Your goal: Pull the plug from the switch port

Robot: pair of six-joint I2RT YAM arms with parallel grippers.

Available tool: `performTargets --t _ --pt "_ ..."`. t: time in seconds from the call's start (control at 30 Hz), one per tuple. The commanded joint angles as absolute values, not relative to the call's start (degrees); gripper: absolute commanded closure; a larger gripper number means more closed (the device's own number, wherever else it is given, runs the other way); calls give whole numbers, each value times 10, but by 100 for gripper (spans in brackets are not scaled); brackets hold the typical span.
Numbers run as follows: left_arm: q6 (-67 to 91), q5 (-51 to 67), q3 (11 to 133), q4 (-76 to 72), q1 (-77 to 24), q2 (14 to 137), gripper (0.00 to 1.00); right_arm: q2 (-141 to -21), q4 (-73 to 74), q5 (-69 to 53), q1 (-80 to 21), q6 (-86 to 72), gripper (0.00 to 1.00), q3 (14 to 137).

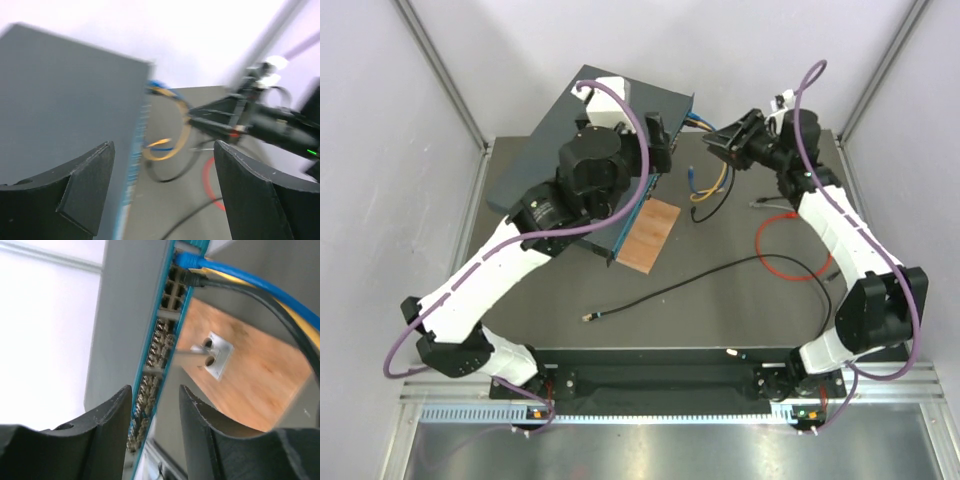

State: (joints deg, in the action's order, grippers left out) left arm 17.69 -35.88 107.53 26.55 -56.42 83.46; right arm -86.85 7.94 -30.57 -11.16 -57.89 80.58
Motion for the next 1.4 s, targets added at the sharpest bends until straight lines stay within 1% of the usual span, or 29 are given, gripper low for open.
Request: performTargets --t 0.0,0.17,0.3,0.47,0.63,0.77,1.37 --pt "178 -391 1078 352 -546 814 14 -844 -114 -186 -143 -659 58 760" --pt "176 -384 1095 411 -496 790 11 -874 -224 -51 -196 -680 58 731" --pt "176 -403 1083 446 -476 771 10 -916 -307 -4 -213 -704 58 716" --pt "171 -398 1062 438 -465 744 9 -950 -330 55 -235 -729 63 715" --pt "147 -395 1063 446 -461 748 9 -953 -341 110 -260 -728 63 700" --pt "146 -382 1056 447 -459 740 9 -970 -385 119 -261 -734 63 690" --pt "138 -355 1049 445 -455 730 10 -1007 -401 156 -267 -768 66 690"
